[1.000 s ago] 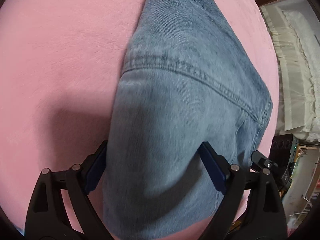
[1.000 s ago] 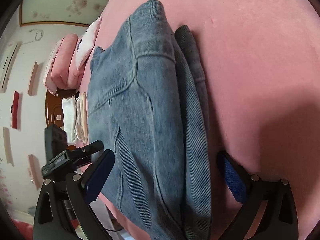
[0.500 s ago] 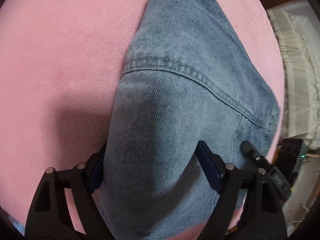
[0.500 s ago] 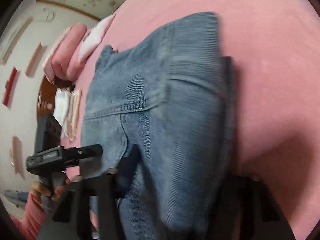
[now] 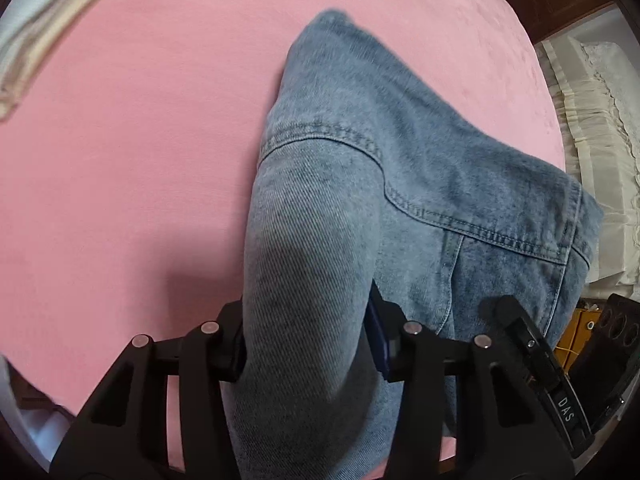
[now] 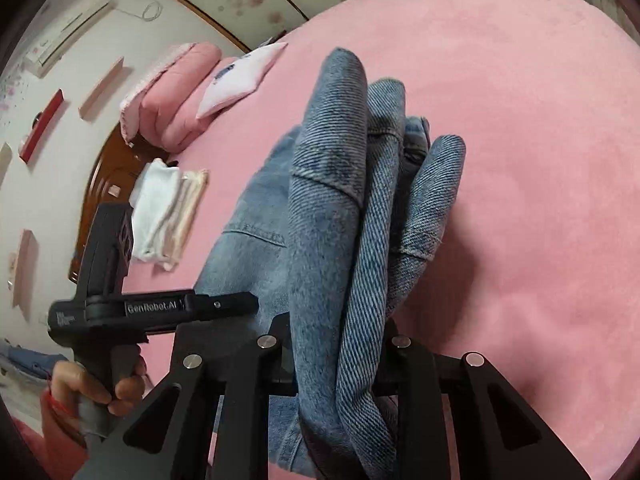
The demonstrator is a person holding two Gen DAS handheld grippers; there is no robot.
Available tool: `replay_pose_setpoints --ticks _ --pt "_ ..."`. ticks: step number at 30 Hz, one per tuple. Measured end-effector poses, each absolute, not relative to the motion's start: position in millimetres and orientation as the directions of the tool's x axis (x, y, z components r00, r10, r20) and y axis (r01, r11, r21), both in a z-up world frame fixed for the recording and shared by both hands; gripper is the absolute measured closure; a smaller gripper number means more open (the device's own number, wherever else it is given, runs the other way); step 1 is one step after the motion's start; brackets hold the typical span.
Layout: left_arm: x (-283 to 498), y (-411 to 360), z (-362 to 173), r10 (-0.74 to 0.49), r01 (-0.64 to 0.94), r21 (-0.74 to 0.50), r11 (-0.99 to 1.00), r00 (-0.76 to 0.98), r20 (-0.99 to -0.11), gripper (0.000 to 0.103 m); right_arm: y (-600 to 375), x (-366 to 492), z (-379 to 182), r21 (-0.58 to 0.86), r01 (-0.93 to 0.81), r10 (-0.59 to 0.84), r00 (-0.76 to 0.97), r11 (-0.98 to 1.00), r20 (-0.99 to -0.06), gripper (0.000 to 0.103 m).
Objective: Fold large clothes
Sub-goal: 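Lift the jacket with both tools and carry it onto the clothes stack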
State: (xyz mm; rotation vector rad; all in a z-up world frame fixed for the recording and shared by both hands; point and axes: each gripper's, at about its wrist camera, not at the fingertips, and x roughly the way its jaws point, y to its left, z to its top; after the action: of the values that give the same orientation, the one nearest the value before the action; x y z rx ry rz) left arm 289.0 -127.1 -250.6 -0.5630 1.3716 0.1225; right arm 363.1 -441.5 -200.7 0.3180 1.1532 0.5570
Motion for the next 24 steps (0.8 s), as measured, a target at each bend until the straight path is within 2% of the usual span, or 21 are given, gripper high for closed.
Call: replay_pose_setpoints --ticks 6,15,24 --pt "250 -39 -200 -0.159 -0.425 -0.275 0.862 0.288 -0.944 0.060 -358 344 -178 0.526 -0.325 0.613 0.301 0.786 -0.730 0.083" --pt "209 112 -118 -0.023 -0.466 -0.228 0.855 0.404 -0.914 0.060 -171 330 -130 0.538 -0.468 0.703 0.322 0.701 -0.634 0.083" --pt "207 274 -38 0.089 -0.468 -0.166 0.868 0.477 -0.874 0.060 -18 338 -105 0.571 -0.527 0.773 0.351 0.629 -0.528 0.083"
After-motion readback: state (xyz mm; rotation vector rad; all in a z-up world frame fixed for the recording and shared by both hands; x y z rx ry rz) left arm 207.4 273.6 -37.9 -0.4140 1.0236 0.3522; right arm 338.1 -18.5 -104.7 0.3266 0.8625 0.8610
